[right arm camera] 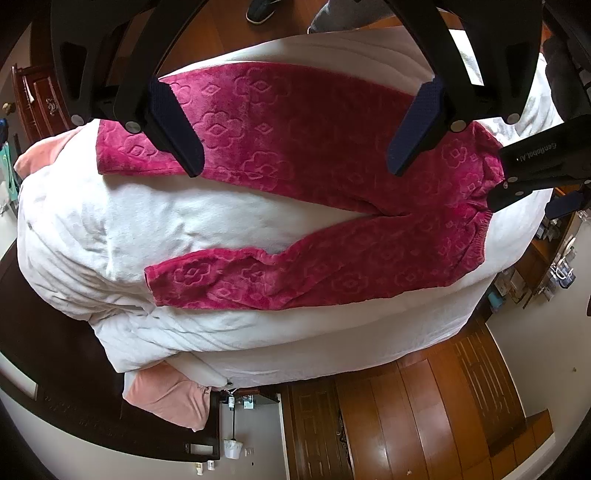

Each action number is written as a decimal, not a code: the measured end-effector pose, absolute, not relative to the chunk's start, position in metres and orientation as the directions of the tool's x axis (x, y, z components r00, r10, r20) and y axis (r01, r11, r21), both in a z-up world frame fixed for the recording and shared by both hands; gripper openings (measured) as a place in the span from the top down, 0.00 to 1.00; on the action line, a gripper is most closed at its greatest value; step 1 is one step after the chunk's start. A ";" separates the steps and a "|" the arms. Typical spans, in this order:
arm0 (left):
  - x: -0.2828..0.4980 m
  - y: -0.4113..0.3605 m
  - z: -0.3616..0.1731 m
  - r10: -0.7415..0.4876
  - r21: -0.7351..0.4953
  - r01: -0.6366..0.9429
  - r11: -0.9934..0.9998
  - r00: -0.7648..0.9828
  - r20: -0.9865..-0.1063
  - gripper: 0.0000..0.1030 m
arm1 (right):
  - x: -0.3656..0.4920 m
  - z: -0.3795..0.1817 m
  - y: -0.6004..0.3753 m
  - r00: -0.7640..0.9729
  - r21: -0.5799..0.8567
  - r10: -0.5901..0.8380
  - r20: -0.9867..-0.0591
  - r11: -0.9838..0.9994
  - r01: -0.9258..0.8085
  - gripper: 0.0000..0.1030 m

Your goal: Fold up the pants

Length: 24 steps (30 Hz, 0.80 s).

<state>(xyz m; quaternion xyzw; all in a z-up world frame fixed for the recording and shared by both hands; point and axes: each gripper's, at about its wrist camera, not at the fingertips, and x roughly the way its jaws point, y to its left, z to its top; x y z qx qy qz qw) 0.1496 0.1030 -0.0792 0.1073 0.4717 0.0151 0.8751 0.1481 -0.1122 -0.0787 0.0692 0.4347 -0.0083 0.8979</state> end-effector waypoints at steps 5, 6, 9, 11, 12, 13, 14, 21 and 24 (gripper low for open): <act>0.159 0.106 -0.085 0.129 0.198 0.074 0.977 0.537 -0.834 0.05 | 0.157 -0.084 -0.110 0.610 0.123 0.046 -0.791 0.989 0.084 0.03; 0.161 0.107 -0.086 0.129 0.198 0.073 0.978 0.535 -0.835 0.05 | 0.159 -0.085 -0.110 0.606 0.123 0.046 -0.794 0.989 0.086 0.03; 0.169 0.112 -0.092 0.127 0.190 0.067 0.980 0.524 -0.842 0.05 | 0.167 -0.089 -0.108 0.594 0.123 0.046 -0.803 0.988 0.090 0.03; 0.175 0.114 -0.096 0.128 0.187 0.065 0.980 0.515 -0.848 0.05 | 0.172 -0.092 -0.107 0.585 0.124 0.045 -0.810 0.988 0.095 0.03; 0.178 0.116 -0.099 0.126 0.184 0.065 0.981 0.509 -0.851 0.05 | 0.175 -0.093 -0.107 0.580 0.125 0.046 -0.814 0.987 0.098 0.03; 0.182 0.119 -0.101 0.125 0.181 0.065 0.981 0.502 -0.856 0.05 | 0.178 -0.095 -0.107 0.574 0.127 0.044 -0.817 0.987 0.104 0.03; 0.186 0.121 -0.103 0.124 0.179 0.063 0.982 0.497 -0.859 0.05 | 0.181 -0.097 -0.107 0.568 0.130 0.044 -0.822 0.985 0.112 0.03; 0.219 0.149 -0.120 0.132 0.166 0.033 0.986 0.464 -0.876 0.05 | 0.202 -0.108 -0.105 0.524 0.154 0.049 -0.851 0.975 0.160 0.03; 0.237 0.166 -0.126 0.154 0.174 0.002 0.985 0.459 -0.875 0.05 | 0.210 -0.112 -0.098 0.511 0.146 0.046 -0.858 0.977 0.158 0.03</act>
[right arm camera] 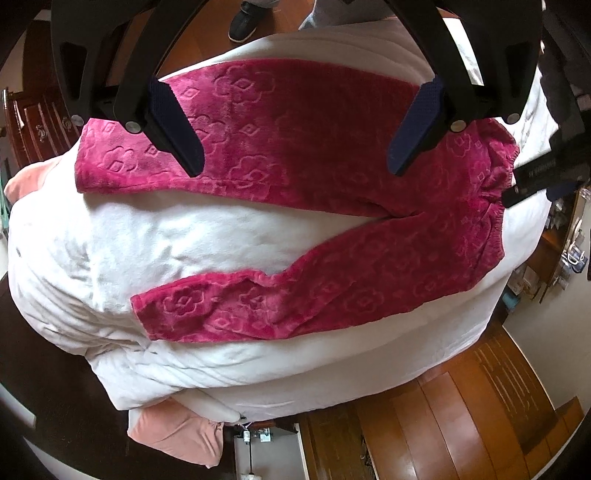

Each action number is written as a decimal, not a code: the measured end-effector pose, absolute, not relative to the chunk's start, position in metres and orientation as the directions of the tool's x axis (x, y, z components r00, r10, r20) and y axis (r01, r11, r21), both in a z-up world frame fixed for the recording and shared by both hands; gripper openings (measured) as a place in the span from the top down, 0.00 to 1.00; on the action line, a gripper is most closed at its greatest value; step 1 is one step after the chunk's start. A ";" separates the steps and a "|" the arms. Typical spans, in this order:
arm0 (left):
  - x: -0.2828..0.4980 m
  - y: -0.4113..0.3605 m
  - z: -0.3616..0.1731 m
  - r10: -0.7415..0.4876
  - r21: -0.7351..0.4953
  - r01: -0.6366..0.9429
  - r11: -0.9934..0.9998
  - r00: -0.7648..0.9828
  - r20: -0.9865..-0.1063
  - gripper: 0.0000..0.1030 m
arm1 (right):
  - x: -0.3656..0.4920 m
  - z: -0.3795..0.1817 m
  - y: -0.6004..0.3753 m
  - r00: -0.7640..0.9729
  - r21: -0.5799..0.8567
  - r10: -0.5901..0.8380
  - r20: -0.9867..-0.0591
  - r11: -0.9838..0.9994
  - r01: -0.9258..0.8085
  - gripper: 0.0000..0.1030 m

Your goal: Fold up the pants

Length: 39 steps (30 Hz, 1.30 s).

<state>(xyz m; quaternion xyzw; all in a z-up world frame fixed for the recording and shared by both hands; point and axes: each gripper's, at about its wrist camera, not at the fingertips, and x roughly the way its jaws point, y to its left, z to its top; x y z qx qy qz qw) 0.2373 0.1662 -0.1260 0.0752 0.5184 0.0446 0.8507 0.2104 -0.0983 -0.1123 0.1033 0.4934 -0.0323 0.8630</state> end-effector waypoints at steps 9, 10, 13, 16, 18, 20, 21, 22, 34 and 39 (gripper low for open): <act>0.305 0.228 -0.146 0.199 0.175 -0.094 0.980 0.429 -0.881 0.05 | 0.235 -0.125 -0.085 0.465 0.118 0.023 -0.885 0.977 0.176 0.03; 0.312 0.231 -0.148 0.200 0.174 -0.101 0.980 0.425 -0.883 0.05 | 0.236 -0.126 -0.084 0.461 0.114 0.019 -0.887 0.977 0.179 0.03; 0.338 0.247 -0.157 0.217 0.188 -0.109 0.976 0.420 -0.881 0.05 | 0.241 -0.130 -0.081 0.443 0.099 0.007 -0.896 0.978 0.185 0.03; 0.364 0.257 -0.169 0.212 0.185 -0.104 0.977 0.411 -0.887 0.05 | 0.244 -0.138 -0.078 0.417 0.088 0.000 -0.909 0.977 0.192 0.03; 0.386 0.268 -0.181 0.207 0.181 -0.102 0.978 0.392 -0.896 0.05 | 0.246 -0.142 -0.076 0.398 0.082 -0.003 -0.917 0.977 0.196 0.03; 0.404 0.276 -0.191 0.195 0.168 -0.104 0.980 0.382 -0.903 0.05 | 0.248 -0.146 -0.074 0.386 0.073 -0.009 -0.922 0.977 0.198 0.03; 0.413 0.280 -0.195 0.188 0.162 -0.101 0.982 0.379 -0.906 0.05 | 0.249 -0.148 -0.073 0.380 0.069 -0.012 -0.925 0.978 0.199 0.03; 0.423 0.285 -0.200 0.176 0.151 -0.096 0.984 0.377 -0.909 0.05 | 0.250 -0.150 -0.072 0.373 0.066 -0.014 -0.928 0.978 0.200 0.03; 0.534 0.323 -0.249 0.073 0.049 -0.074 0.996 0.355 -0.932 0.05 | 0.252 -0.170 -0.082 0.289 0.038 -0.034 -0.957 0.970 0.238 0.03; 0.563 0.334 -0.268 0.028 -0.002 -0.091 0.996 0.323 -0.946 0.09 | 0.254 -0.180 -0.091 0.264 0.041 -0.030 -0.964 0.965 0.260 0.03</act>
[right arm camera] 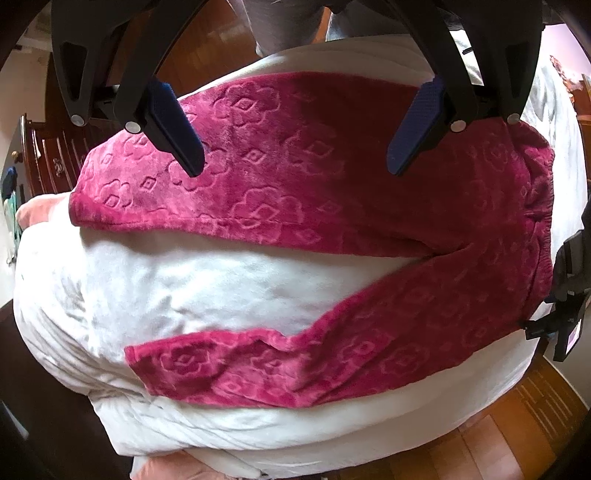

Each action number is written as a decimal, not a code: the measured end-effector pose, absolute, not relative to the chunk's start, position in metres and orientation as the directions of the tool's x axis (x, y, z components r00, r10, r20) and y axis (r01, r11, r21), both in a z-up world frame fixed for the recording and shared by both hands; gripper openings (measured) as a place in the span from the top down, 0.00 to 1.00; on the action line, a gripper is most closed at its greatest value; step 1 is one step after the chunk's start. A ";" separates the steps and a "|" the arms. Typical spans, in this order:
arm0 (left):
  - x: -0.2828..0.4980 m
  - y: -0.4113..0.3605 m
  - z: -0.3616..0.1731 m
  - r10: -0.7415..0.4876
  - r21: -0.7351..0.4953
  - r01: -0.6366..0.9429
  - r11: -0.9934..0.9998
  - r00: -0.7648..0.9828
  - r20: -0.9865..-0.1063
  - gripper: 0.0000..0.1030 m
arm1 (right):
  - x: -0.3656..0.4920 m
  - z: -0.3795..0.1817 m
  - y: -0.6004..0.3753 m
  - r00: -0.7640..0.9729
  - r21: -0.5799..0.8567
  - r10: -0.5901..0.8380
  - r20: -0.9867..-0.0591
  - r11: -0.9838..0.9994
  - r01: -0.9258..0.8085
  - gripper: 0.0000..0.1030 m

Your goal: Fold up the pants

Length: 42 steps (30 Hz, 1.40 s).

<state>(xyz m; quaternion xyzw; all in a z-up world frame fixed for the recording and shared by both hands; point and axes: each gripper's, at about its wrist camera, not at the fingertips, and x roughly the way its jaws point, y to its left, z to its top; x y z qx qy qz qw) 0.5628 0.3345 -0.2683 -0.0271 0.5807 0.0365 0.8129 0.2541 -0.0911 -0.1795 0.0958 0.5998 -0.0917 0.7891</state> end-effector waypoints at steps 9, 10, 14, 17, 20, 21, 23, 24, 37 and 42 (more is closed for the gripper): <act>0.588 0.345 -0.293 -0.041 -0.078 -0.135 0.988 0.260 -0.965 0.33 | 0.281 -0.193 -0.095 0.246 0.067 0.011 -0.969 0.973 0.221 0.03; 0.589 0.345 -0.294 -0.054 -0.091 -0.138 0.986 0.256 -0.965 0.40 | 0.285 -0.194 -0.096 0.246 0.070 0.017 -0.969 0.975 0.212 0.03; 0.589 0.341 -0.291 -0.085 -0.118 -0.117 0.986 0.260 -0.962 0.69 | 0.308 -0.197 -0.101 0.261 0.073 0.025 -0.965 0.982 0.175 0.03; 0.583 0.337 -0.283 -0.047 -0.080 -0.116 0.990 0.265 -0.963 0.86 | 0.329 -0.197 -0.116 0.288 0.067 0.014 -0.958 0.982 0.175 0.03; 0.568 0.339 -0.272 -0.051 -0.088 -0.121 0.989 0.283 -0.958 0.91 | 0.357 -0.199 -0.151 0.308 0.052 -0.016 -0.951 0.976 0.211 0.03; 0.559 0.341 -0.268 -0.051 -0.089 -0.121 0.989 0.290 -0.956 0.92 | 0.369 -0.200 -0.167 0.315 0.045 -0.031 -0.949 0.972 0.229 0.03; 0.548 0.343 -0.259 -0.051 -0.091 -0.119 0.989 0.305 -0.951 0.92 | 0.388 -0.202 -0.191 0.329 0.025 -0.061 -0.942 0.967 0.252 0.03; 0.543 0.344 -0.254 -0.050 -0.091 -0.118 0.989 0.312 -0.949 0.92 | 0.401 -0.203 -0.209 0.336 0.007 -0.086 -0.938 0.964 0.266 0.03; 0.515 0.324 -0.214 -0.001 -0.064 -0.181 0.981 0.326 -0.945 0.92 | 0.519 -0.243 -0.408 0.317 0.006 -0.150 -0.936 0.898 0.440 0.03; 0.514 0.309 -0.203 0.032 -0.033 -0.197 0.980 0.318 -0.948 0.92 | 0.541 -0.271 -0.446 0.289 0.045 -0.107 -0.951 0.879 0.475 0.17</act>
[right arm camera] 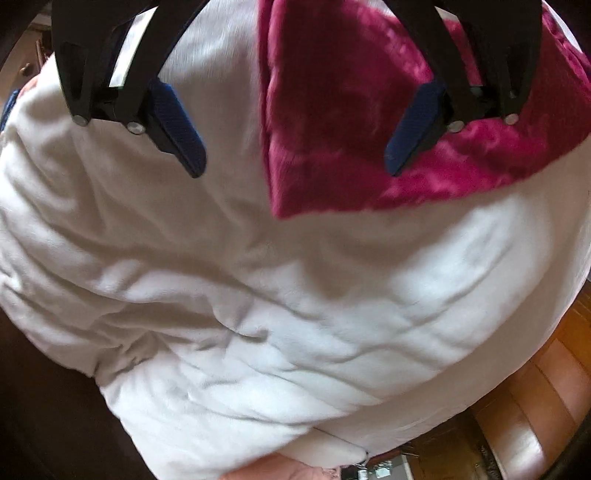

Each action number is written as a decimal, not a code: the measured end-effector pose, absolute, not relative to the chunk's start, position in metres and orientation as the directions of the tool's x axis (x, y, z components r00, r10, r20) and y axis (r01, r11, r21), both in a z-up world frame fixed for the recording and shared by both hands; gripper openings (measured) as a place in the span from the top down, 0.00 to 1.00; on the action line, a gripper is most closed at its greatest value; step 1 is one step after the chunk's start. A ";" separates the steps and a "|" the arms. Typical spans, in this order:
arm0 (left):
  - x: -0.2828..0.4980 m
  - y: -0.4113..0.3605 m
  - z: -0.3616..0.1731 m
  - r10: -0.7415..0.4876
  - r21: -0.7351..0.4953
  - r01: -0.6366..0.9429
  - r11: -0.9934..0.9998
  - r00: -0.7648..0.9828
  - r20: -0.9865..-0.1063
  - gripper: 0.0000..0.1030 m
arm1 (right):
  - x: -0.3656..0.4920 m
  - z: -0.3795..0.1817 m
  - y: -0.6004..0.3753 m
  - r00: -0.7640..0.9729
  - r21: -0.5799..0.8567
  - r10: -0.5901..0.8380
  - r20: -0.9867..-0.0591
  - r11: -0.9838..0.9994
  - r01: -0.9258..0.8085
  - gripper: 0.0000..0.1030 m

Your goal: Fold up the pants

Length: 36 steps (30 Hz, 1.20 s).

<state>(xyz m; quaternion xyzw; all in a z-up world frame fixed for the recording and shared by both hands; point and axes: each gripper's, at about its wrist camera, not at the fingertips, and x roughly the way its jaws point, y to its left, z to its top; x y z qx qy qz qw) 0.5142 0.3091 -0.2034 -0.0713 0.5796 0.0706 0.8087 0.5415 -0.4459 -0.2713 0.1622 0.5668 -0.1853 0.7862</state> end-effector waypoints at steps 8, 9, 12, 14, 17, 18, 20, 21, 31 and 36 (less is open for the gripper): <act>0.518 0.301 -0.187 0.057 -0.004 -0.190 0.982 0.315 -0.947 0.92 | 0.542 -0.296 -0.461 0.301 0.206 0.050 -0.952 0.833 0.513 0.73; 0.518 0.301 -0.186 0.058 -0.003 -0.190 0.982 0.315 -0.947 0.92 | 0.541 -0.294 -0.459 0.308 0.221 0.067 -0.949 0.838 0.499 0.87; 0.516 0.301 -0.182 0.062 -0.001 -0.190 0.982 0.322 -0.945 0.92 | 0.535 -0.275 -0.455 0.351 0.225 0.056 -0.935 0.858 0.461 0.90; 0.514 0.302 -0.179 0.060 -0.006 -0.195 0.981 0.331 -0.942 0.92 | 0.525 -0.252 -0.455 0.407 0.254 0.058 -0.912 0.857 0.448 0.91; 0.507 0.305 -0.172 0.050 -0.018 -0.189 0.982 0.350 -0.936 0.92 | 0.511 -0.220 -0.452 0.462 0.265 0.046 -0.886 0.867 0.422 0.91; 0.504 0.307 -0.170 0.047 -0.022 -0.187 0.982 0.356 -0.933 0.92 | 0.508 -0.208 -0.448 0.478 0.260 0.035 -0.877 0.872 0.414 0.91; 0.497 0.311 -0.163 0.039 -0.032 -0.184 0.982 0.370 -0.928 0.92 | 0.498 -0.189 -0.446 0.506 0.258 0.015 -0.862 0.874 0.412 0.91; 0.492 0.313 -0.159 0.035 -0.037 -0.182 0.983 0.378 -0.925 0.92 | 0.489 -0.176 -0.445 0.526 0.258 0.002 -0.850 0.873 0.414 0.91; 0.420 0.333 -0.117 -0.023 -0.098 -0.138 0.986 0.468 -0.884 0.92 | 0.410 -0.116 -0.419 0.600 0.227 -0.104 -0.793 0.864 0.450 0.91; 0.364 0.337 -0.108 -0.053 -0.116 -0.098 0.988 0.493 -0.868 0.92 | 0.355 -0.112 -0.407 0.609 0.229 -0.131 -0.782 0.848 0.477 0.91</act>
